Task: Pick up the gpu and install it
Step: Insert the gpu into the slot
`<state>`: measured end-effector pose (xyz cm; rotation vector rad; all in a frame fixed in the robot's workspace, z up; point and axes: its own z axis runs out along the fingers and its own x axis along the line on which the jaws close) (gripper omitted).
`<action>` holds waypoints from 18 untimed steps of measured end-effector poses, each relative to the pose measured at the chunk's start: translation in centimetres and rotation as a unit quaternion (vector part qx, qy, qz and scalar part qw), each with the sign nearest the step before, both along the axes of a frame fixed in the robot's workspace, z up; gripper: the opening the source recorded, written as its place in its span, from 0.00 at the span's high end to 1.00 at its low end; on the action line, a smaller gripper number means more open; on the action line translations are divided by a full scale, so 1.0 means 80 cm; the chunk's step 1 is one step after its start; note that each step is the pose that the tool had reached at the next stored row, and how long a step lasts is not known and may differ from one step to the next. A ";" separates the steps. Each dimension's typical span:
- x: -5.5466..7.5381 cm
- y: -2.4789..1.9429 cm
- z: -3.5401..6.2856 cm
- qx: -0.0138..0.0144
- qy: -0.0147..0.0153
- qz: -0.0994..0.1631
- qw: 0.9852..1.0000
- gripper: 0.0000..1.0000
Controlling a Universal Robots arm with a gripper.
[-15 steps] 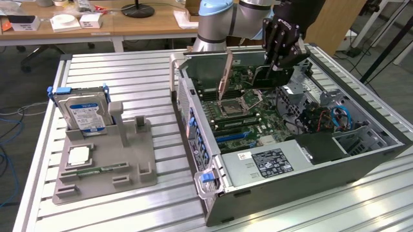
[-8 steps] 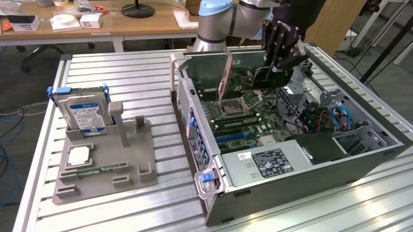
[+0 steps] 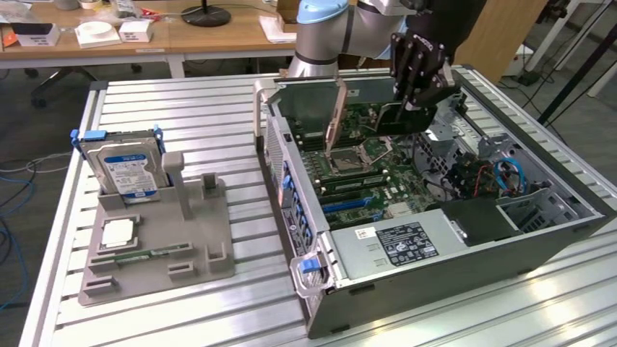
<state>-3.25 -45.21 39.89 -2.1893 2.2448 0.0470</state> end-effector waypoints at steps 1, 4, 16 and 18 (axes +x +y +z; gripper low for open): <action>0.000 0.0000 -0.001 0.000 0.000 0.000 1.000 0.74; 0.000 0.0000 -0.003 0.000 0.000 0.000 1.000 0.74; 0.000 0.0000 -0.010 0.000 0.000 0.000 1.000 0.74; 0.000 0.0000 -0.011 0.000 0.000 0.000 1.000 0.74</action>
